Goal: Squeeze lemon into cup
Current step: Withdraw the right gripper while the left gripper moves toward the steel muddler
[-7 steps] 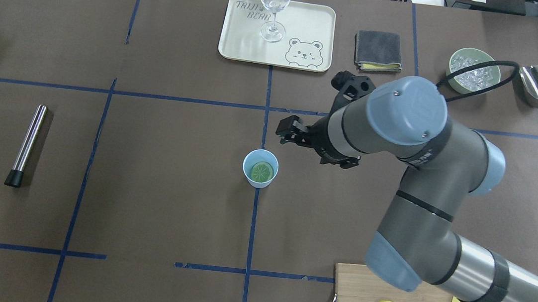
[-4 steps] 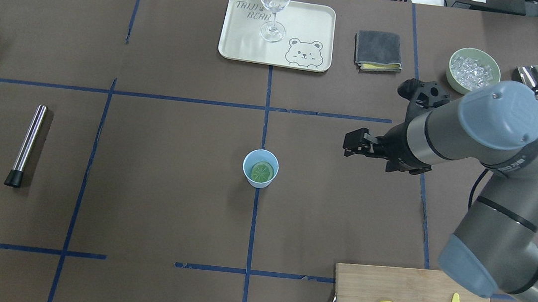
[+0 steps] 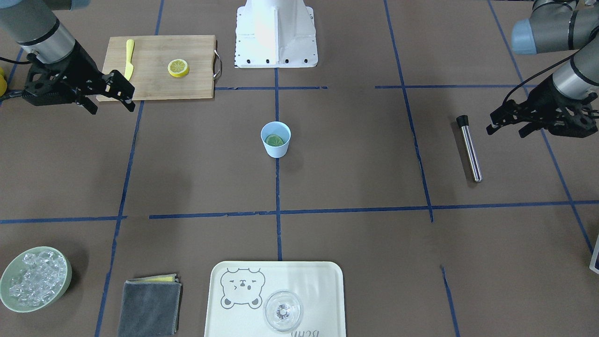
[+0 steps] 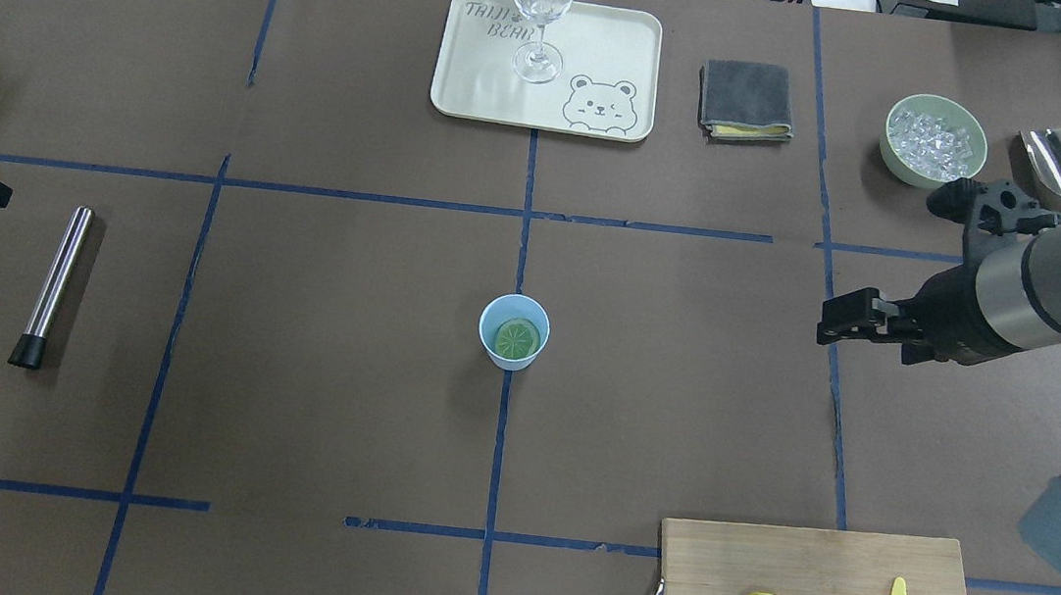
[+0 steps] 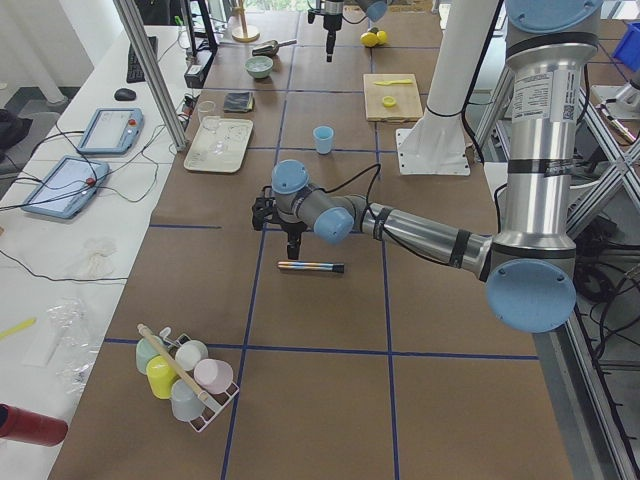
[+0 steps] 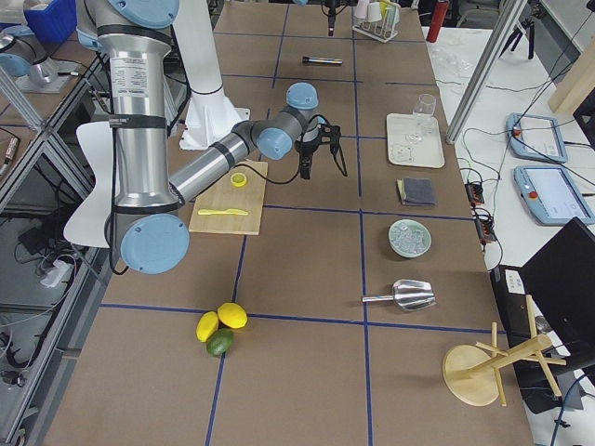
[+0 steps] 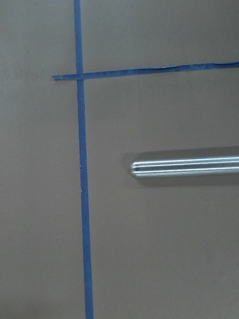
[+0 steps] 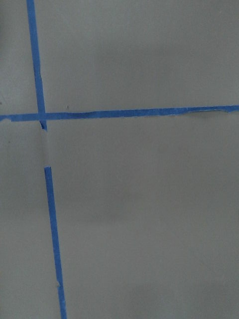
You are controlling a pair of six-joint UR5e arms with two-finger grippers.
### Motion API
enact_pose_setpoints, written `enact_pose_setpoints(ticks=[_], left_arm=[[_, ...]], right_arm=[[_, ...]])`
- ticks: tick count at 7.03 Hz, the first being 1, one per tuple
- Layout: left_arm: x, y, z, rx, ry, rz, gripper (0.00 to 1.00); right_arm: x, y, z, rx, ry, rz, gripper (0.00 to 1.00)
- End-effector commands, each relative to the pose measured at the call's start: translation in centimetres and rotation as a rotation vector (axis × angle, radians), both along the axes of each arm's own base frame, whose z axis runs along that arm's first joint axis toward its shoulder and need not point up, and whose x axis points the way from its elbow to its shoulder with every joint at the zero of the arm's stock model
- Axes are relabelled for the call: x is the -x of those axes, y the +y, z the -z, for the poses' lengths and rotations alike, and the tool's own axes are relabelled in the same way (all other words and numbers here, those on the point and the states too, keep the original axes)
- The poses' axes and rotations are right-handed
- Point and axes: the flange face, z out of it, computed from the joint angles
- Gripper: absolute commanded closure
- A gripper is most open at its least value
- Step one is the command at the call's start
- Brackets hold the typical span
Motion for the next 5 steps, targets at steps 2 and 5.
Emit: enact_pose_setpoints(ticks=[2, 5], left_arm=[[-5.8, -2.0, -3.7, 0.051, -0.091, -0.029, 0.06], [-8.5, -2.7, -5.0, 0.03, -0.144, -0.044, 0.07]], right_arm=[[-1.1, 0.2, -1.0, 0.002, 0.008, 0.01, 0.0], [-1.0, 0.2, -1.1, 0.004, 0.009, 0.012, 0.0]])
